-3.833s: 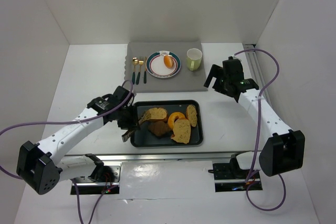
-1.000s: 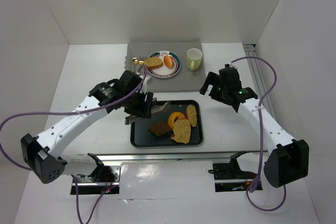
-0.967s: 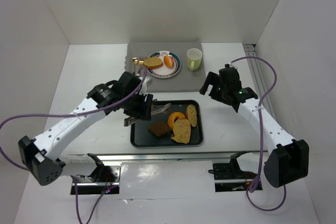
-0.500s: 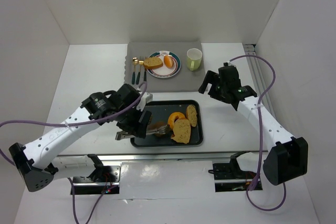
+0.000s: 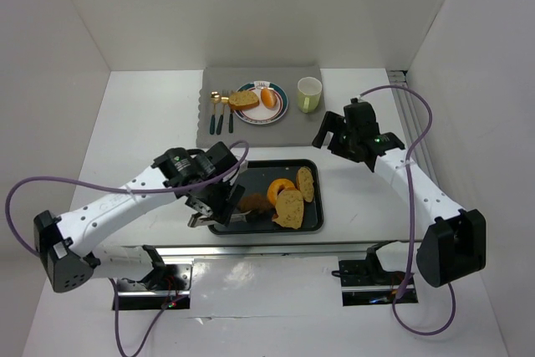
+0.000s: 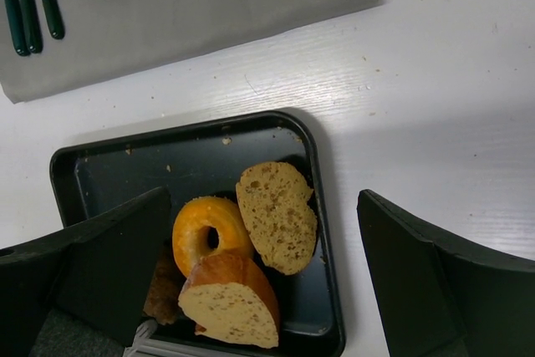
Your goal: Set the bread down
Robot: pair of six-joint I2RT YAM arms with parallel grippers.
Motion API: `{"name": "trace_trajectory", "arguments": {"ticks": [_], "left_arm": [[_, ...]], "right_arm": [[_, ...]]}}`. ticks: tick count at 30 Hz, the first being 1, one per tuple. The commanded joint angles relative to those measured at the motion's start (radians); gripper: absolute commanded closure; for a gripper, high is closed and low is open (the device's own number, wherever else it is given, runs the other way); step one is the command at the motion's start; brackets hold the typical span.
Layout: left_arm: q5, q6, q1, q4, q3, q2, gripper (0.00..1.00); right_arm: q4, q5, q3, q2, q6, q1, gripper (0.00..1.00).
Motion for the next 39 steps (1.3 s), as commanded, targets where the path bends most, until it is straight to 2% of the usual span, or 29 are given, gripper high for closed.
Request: {"name": "trace_trajectory", "arguments": {"ticks": [1, 9, 17, 23, 24, 26, 27, 30, 31, 36, 39], "left_arm": [[-0.074, 0.003, -0.011, 0.017, 0.019, 0.044, 0.21], [-0.135, 0.041, -0.020, 0.135, 0.028, 0.099, 0.20], [-0.022, 0.097, -0.020, 0.207, 0.008, 0.153, 0.20], [-0.009, 0.097, -0.020, 0.207, 0.008, 0.153, 0.31], [-0.009, 0.097, -0.020, 0.192, 0.008, 0.153, 0.38], [-0.040, 0.083, -0.020, 0.167, 0.040, 0.153, 0.45], [-0.064, 0.074, -0.020, 0.154, 0.051, 0.143, 0.51], [-0.115, 0.064, -0.020, 0.098, 0.106, 0.133, 0.61], [-0.126, 0.054, -0.007, 0.083, 0.121, 0.124, 0.68], [-0.120, 0.029, 0.134, 0.008, 0.273, 0.162, 0.70], [-0.129, 0.058, 0.217, 0.086, 0.332, 0.184, 0.70]], "right_arm": [[0.043, 0.005, 0.052, 0.007, -0.014, 0.010, 0.00], [0.043, 0.005, 0.034, -0.002, -0.005, 0.019, 0.00], [0.043, 0.024, 0.033, -0.012, -0.005, 0.019, 0.00], [0.043, 0.024, 0.024, -0.012, -0.005, 0.019, 0.00], [0.043, 0.024, 0.024, -0.012, 0.004, 0.019, 0.00], [0.043, 0.024, 0.024, -0.012, 0.004, 0.019, 0.00], [0.043, 0.024, 0.024, -0.012, 0.004, 0.019, 0.00], [0.043, 0.014, 0.024, -0.012, 0.004, 0.019, 0.00], [0.043, 0.014, 0.024, -0.002, 0.004, 0.019, 0.00], [0.054, 0.014, 0.015, -0.011, 0.004, 0.019, 0.00], [0.077, 0.014, -0.008, -0.036, 0.014, 0.019, 0.00]]}}
